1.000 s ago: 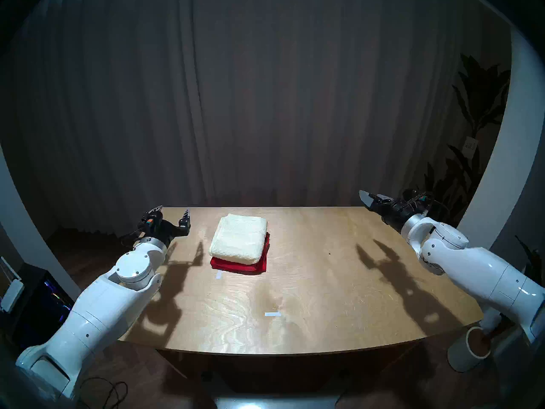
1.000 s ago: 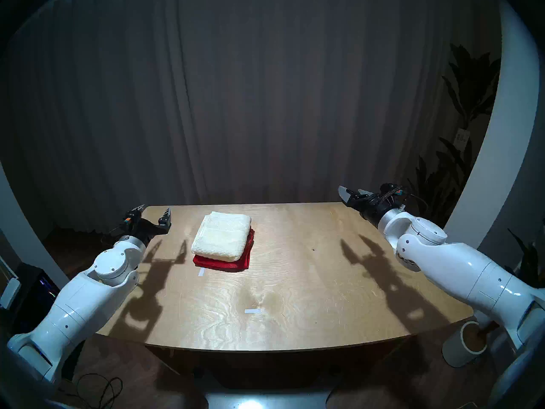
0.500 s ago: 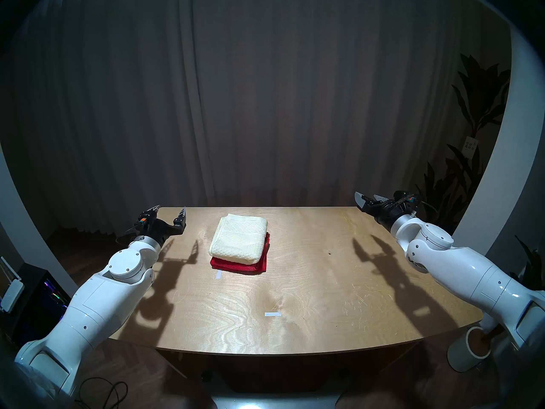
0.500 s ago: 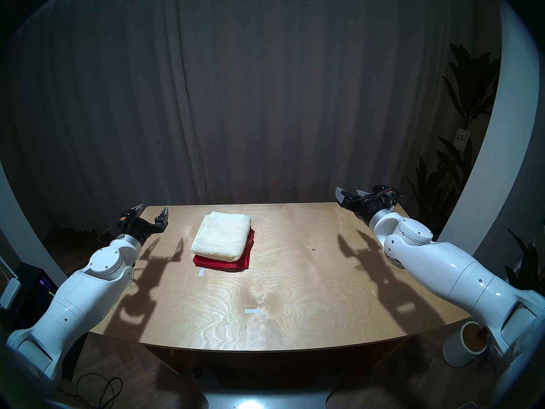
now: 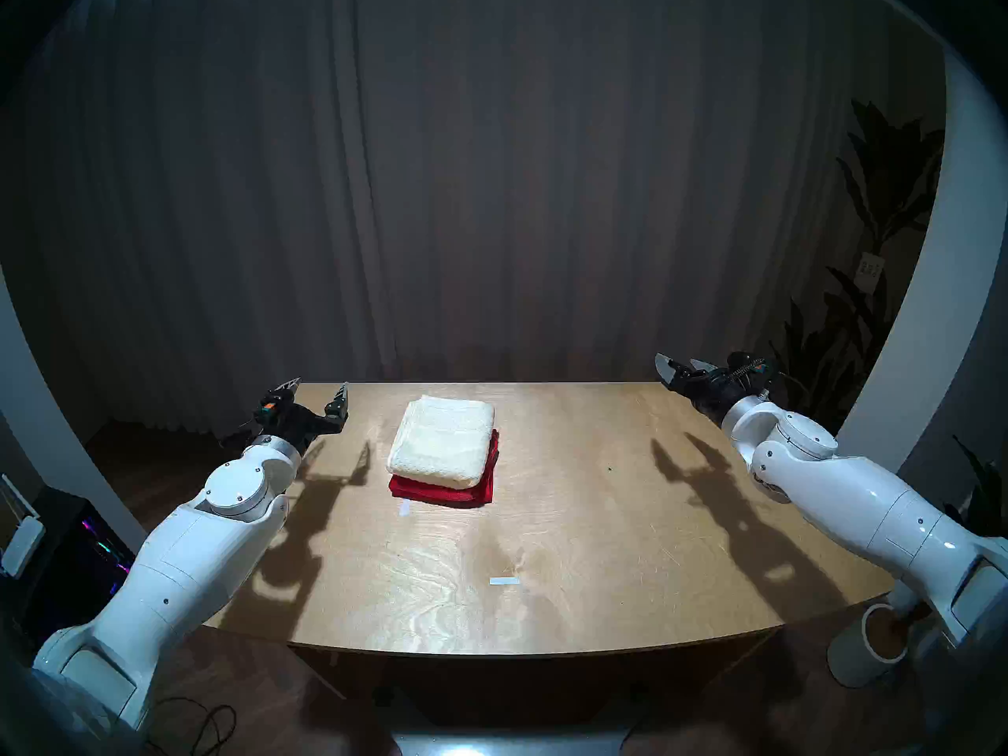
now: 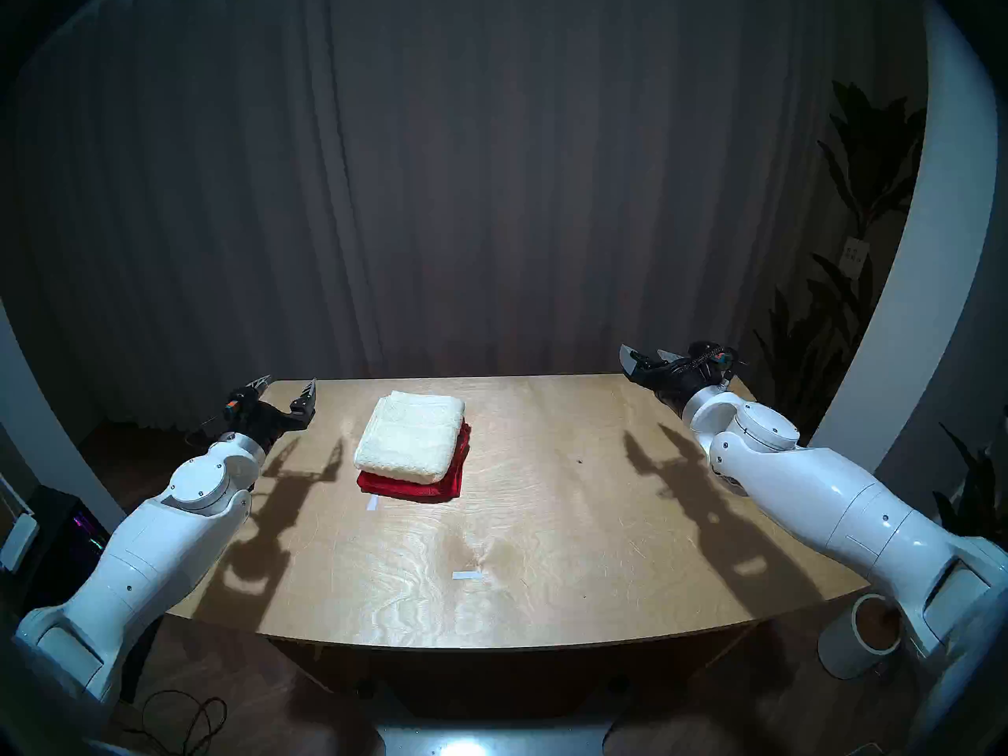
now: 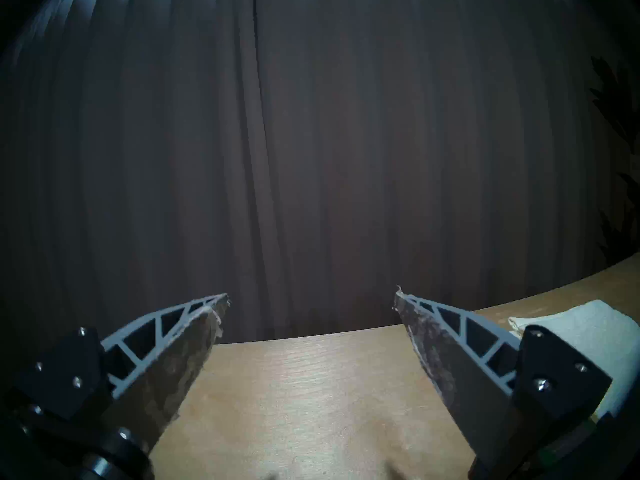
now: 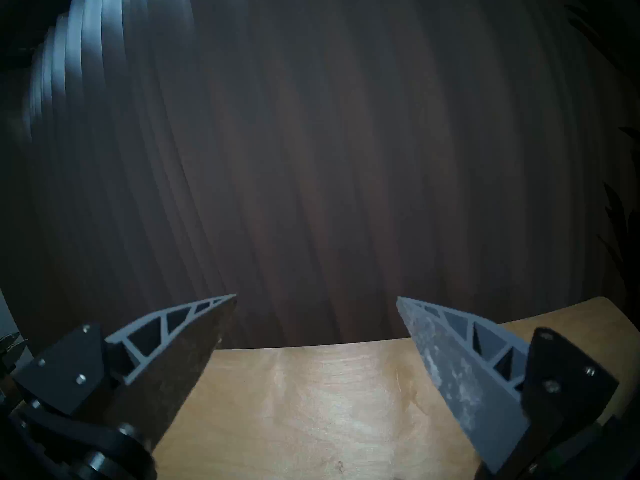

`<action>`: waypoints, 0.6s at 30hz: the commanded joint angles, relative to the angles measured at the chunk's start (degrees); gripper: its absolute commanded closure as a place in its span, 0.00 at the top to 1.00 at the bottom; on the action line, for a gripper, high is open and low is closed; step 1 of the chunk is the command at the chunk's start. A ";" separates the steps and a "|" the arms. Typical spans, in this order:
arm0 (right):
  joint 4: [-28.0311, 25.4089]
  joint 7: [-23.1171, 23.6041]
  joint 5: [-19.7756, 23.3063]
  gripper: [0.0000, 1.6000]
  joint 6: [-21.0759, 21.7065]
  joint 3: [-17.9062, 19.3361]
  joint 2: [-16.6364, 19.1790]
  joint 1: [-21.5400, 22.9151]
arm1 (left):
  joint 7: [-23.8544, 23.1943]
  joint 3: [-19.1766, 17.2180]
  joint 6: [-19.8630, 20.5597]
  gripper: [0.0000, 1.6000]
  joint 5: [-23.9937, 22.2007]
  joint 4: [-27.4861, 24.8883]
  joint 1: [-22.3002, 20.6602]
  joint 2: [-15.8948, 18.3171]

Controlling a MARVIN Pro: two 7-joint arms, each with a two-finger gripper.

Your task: Fold each towel twice and stack them on table

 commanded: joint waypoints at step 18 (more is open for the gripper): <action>-0.59 0.16 0.62 1.00 -0.36 0.60 0.34 1.03 | -0.54 -1.24 -0.78 1.00 0.65 -0.51 -1.69 -0.14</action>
